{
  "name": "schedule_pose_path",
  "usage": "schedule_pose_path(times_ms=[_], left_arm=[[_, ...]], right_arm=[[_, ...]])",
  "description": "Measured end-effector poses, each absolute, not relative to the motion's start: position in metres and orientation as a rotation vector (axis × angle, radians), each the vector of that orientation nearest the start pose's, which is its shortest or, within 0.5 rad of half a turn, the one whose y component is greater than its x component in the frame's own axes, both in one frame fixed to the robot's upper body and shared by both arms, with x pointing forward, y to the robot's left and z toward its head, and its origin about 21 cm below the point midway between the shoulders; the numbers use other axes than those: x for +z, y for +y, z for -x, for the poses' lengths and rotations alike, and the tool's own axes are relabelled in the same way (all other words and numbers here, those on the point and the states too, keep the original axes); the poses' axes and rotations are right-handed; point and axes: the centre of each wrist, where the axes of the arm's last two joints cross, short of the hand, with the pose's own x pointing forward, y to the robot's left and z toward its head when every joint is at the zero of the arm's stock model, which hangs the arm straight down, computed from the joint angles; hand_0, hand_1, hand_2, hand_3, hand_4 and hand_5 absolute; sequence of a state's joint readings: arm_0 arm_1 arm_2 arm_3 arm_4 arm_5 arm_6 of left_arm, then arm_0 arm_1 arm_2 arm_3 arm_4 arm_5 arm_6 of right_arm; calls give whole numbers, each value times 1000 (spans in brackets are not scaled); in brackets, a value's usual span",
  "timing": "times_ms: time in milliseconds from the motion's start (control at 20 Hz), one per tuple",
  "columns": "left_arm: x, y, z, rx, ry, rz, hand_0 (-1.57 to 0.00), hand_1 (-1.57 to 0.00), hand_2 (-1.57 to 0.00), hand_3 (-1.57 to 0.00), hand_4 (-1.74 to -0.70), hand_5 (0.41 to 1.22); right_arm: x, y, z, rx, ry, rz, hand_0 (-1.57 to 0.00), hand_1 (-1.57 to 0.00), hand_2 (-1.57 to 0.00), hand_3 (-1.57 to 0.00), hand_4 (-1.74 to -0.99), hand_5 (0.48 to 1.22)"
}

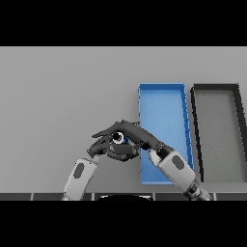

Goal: Pick up the blue pipe and place it into the blue bin.

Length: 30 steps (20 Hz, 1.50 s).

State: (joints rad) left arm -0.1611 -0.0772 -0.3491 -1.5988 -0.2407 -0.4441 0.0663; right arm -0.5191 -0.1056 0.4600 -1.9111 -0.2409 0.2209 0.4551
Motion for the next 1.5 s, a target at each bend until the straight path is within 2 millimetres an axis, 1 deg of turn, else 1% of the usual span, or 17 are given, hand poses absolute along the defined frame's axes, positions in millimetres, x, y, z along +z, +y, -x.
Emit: schedule_pose_path(times_ms=[100,200,350,400,450,500,600,700,750,900,950,1050,1100,1150,1250,1300,1500], left_arm=[[44,109,-260,-869,-1587,460,-16,-14,-14,-12,-913,470],[45,108,-263,-872,-1568,447,-10,-9,-9,-8,-908,456],[49,110,-265,-873,-1577,449,-5,-4,-4,-3,-906,441],[46,112,-264,-876,-1556,454,-3,-3,-3,-3,-906,437],[46,111,-265,-872,-1545,455,-3,-2,-2,-2,-905,435],[46,115,-266,-870,-1542,447,-2,-2,-2,-1,-905,433],[48,110,-264,-877,-1542,449,-1,-1,-1,0,-898,430],[48,115,-264,-883,-1541,423,0,0,0,0,-890,425],[48,113,-262,-884,-1540,437,0,0,0,0,-890,421],[47,114,-261,-883,-1546,440,1,1,1,1,-882,411],[47,115,-265,-882,-1549,413,1,1,1,1,-877,412],[47,117,-266,-888,-1564,406,1,1,1,1,-871,415],[49,118,-266,-887,-1570,410,1,1,1,1,-869,418],[51,116,-266,-891,-1572,415,1,1,1,1,-867,419],[46,113,-263,-900,-1556,420,1,1,1,1,-866,420],[46,118,-262,-892,-1567,422,1,1,1,1,-870,421],[45,117,-256,-880,-1556,441,1,1,1,1,-879,425]], right_arm=[[201,-89,-251,864,-1709,-650,-1571,-1571,-1571,-1571,-1741,1221],[221,-97,-257,826,-1728,-693,-1571,-1571,-1571,-1571,-1741,1221],[264,-103,-267,813,-1767,-761,-1571,-1571,-1571,-1571,-1741,1221],[276,-101,-268,821,-1794,-787,-1571,-1571,-1571,-1571,-1741,1221],[290,-108,-274,794,-1822,-792,-1571,-1571,-1571,-1571,-1741,1221],[302,-114,-277,759,-1870,-746,-1571,-1571,-1571,-1571,-1741,1221],[325,-125,-286,659,-1966,-639,-1571,-1571,-1571,-1571,-1741,1221],[335,-140,-298,598,-1971,-524,-1571,-1571,-1571,-1571,-1741,1221],[340,-155,-306,540,-1970,-483,-1571,-1571,-1571,-1571,-1741,1221],[332,-186,-324,463,-1934,-354,-1571,-1571,-1571,-1571,-1741,1221],[331,-198,-329,437,-1913,-296,-1571,-1571,-1571,-1571,-1741,1221],[314,-222,-334,397,-1854,-236,-1571,-1571,-1571,-1571,-1741,1221],[306,-227,-332,366,-1836,-230,-1571,-1571,-1571,-1571,-1741,1221],[292,-237,-332,334,-1796,-211,-1571,-1571,-1571,-1571,-1741,1221],[266,-250,-328,303,-1736,-183,-1571,-1571,-1571,-1571,-1741,1221],[255,-255,-321,286,-1713,-169,-1571,-1571,-1571,-1571,-1741,1221],[212,-265,-306,215,-1593,-112,-1571,-1571,-1571,-1571,-1741,1221]])
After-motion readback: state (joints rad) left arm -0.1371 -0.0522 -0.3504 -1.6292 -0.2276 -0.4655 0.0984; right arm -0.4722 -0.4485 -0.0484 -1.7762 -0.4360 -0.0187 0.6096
